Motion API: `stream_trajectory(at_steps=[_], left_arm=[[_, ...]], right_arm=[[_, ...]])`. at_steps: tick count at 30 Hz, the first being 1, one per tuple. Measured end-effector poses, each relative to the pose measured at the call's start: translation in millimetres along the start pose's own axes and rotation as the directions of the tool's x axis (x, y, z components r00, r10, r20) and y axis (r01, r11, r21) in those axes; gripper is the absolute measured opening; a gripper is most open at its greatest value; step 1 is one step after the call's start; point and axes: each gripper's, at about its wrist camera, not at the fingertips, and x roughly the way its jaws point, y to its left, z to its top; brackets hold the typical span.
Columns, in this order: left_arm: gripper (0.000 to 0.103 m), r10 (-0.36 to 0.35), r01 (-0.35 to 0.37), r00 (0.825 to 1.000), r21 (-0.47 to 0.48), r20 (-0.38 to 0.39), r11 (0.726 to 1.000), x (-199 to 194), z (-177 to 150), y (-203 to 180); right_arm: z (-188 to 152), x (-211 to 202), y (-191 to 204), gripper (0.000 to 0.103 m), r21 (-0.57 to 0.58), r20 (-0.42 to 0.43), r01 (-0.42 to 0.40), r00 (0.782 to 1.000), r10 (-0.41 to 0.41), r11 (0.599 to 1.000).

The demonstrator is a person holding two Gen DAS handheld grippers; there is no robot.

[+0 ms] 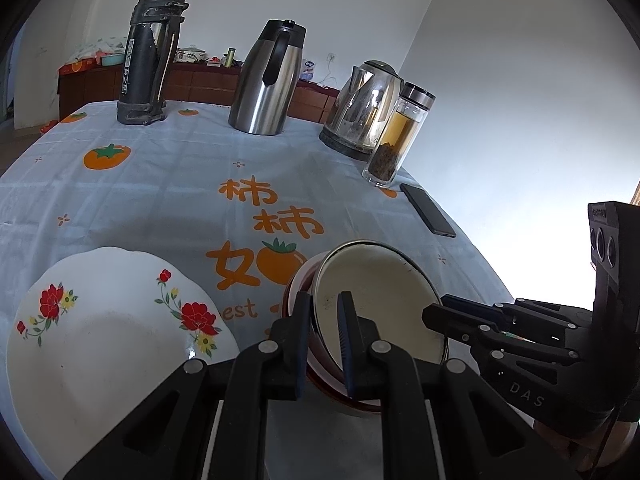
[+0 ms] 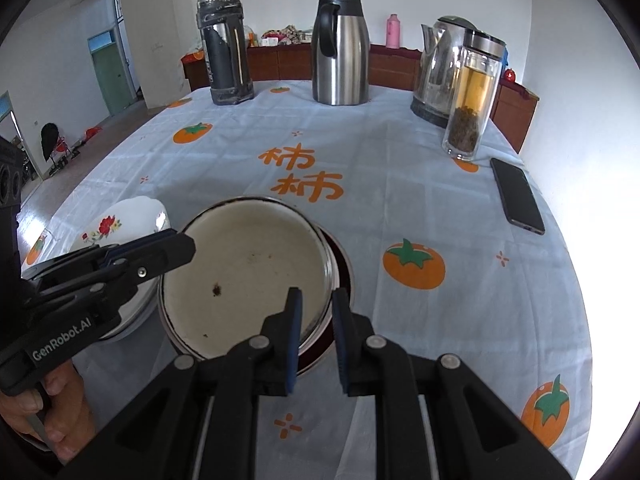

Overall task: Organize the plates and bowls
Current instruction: 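Lower the enamel bowl into the pink plastic bowl with the right tool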

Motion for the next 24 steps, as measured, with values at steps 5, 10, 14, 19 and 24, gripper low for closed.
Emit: stream_trajectory(at_steps=[5,10,14,19,24], left_arm=[[0.014,0.008,-0.008,1.000,0.012,-0.004,1.000,2.0,-1.3,-2.1],[0.014,0.005,-0.005,1.000,0.018,-0.007,1.000,2.7,-2.0,-2.8],[0.014,0.004,-0.004,1.000,0.022,-0.006,1.000,2.8,-2.7,-3.0],[0.014,0.002,-0.001,1.000,0.020,-0.008,1.000,3.8,-2.9,-3.4],[0.014,0.005,-0.005,1.000,0.025,-0.005,1.000,3.6,-2.8,-4.8]], right_arm=[[-1.3,0.5,-0.1,0.016,0.004,0.000,-0.004,1.000,0.004,1.000],[-2.6,0.2,-1.6,0.016,0.010,0.002,-0.004,1.000,0.004,1.000],[-3.1,0.2,-2.8,0.016,0.012,0.002,-0.005,1.000,0.004,1.000],[-3.2,0.4,-3.1,0.016,0.012,0.004,-0.006,1.000,0.006,1.000],[-3.2,0.0,-3.2,0.016,0.012,0.003,-0.004,1.000,0.004,1.000]])
